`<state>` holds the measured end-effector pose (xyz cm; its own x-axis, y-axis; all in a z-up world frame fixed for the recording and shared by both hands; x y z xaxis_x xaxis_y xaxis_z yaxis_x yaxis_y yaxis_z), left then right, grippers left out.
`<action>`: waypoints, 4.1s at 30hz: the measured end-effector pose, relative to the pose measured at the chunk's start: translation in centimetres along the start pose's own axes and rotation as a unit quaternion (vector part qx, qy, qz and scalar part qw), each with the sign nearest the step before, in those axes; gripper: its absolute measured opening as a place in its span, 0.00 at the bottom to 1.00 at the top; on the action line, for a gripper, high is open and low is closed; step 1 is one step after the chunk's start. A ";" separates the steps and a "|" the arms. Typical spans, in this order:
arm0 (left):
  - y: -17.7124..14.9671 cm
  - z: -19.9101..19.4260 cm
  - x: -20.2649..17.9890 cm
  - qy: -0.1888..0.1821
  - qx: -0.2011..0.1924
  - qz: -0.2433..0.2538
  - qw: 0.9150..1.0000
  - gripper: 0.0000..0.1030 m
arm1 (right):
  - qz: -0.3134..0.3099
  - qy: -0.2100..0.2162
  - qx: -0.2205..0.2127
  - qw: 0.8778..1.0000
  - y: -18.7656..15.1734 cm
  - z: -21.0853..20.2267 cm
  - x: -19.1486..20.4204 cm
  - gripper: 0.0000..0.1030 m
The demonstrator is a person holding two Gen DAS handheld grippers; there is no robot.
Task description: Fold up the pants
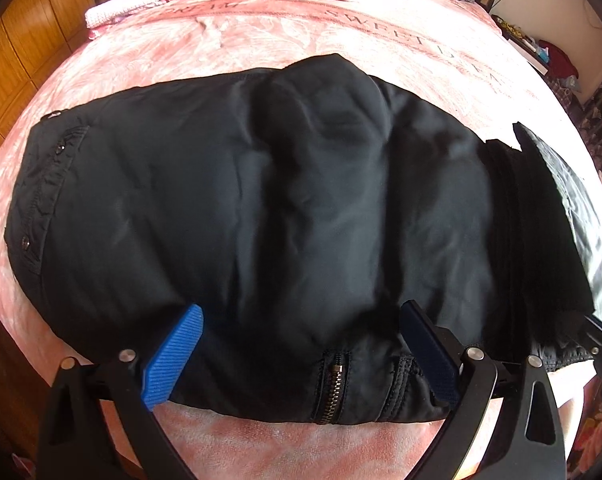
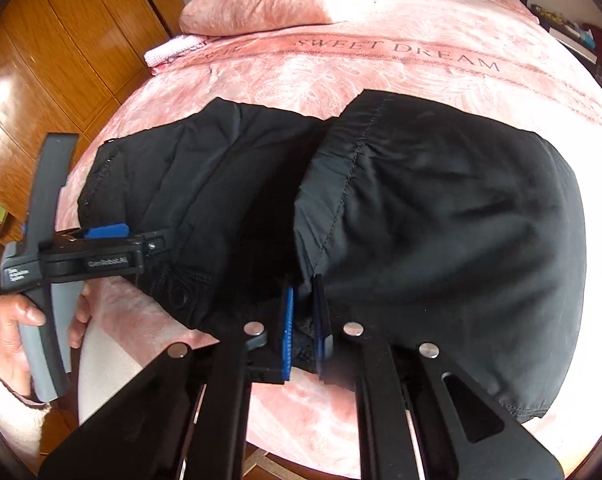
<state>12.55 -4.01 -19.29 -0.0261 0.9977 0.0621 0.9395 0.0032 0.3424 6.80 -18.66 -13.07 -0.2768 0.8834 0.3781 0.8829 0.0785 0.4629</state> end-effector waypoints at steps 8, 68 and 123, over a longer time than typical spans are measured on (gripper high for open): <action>-0.3 0.7 -0.2 -0.007 0.003 -0.003 1.000 0.96 | -0.048 -0.003 0.062 0.997 -1.0 3.0 3.1 0.07; -4.6 -0.1 22.0 -0.016 0.020 -0.223 0.974 0.89 | 0.017 -0.010 0.014 1.000 1.5 3.3 0.1 0.44; 6.2 -8.6 14.9 -0.154 -0.190 -0.221 0.944 0.11 | 0.018 -0.002 0.021 1.000 0.8 5.2 -0.7 0.57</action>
<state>15.09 10.25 -8.20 -0.2308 0.8772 -0.4210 0.6689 0.4573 0.5861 9.71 -16.83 -17.10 -0.2421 0.8883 0.3902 0.9074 0.0649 0.4152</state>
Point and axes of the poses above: each gripper's, at about its wrist camera, not at the fingertips, and z roughly the way its jaws point, x to its left, y to its top, the point moved 8 cm from there along z, roughly the way its jaws point, and after that the axes turned 8 degrees about y, right-handed, at the moved point
